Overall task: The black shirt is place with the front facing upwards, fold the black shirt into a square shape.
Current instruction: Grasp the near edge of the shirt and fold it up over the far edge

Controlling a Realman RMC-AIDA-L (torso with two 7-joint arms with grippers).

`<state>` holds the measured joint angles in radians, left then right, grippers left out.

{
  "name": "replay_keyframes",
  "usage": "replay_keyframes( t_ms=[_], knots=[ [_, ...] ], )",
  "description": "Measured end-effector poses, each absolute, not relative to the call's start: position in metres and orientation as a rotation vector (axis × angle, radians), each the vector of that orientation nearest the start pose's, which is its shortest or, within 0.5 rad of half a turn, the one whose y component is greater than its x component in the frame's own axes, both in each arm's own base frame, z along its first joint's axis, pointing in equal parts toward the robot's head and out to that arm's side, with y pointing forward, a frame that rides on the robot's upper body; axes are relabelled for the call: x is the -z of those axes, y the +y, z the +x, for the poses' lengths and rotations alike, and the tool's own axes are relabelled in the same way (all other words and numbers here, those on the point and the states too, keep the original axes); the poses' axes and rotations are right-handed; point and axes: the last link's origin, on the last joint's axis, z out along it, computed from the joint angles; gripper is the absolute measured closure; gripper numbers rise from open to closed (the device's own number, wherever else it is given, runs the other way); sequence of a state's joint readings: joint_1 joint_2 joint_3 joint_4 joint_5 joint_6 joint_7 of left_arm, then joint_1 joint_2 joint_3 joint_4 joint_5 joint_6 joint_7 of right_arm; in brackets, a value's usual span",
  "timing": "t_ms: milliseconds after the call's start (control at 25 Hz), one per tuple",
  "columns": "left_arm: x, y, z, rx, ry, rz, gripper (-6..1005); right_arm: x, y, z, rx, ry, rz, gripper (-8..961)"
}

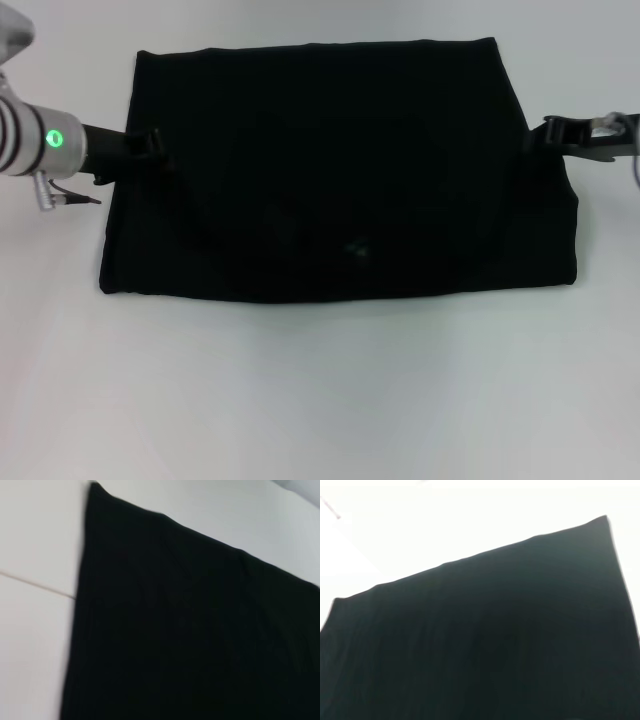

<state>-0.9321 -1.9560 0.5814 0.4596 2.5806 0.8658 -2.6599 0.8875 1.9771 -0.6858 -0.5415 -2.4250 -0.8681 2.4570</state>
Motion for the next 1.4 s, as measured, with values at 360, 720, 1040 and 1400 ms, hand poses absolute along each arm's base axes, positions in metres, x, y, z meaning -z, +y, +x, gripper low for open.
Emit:
replay_keyframes(
  t_ms=[360,720,1040,1400],
  knots=[
    [-0.045,0.482,-0.249,0.373,-1.591,-1.745,981,-0.028,0.491,0.234,-0.338,1.304,-1.885,819],
    [-0.049,0.492,-0.24,0.392,-1.54,-1.737,981,-0.028,0.504,0.215,-0.35,1.242,-1.888,803],
    [-0.036,0.493,-0.231,0.315,-1.455,-1.818,982,-0.021,0.505,0.209,-0.313,1.207,-1.916,789],
    [-0.04,0.486,-0.233,0.269,-1.454,-1.874,850,-0.038,0.497,0.216,-0.285,1.258,-1.989,773]
  ],
)
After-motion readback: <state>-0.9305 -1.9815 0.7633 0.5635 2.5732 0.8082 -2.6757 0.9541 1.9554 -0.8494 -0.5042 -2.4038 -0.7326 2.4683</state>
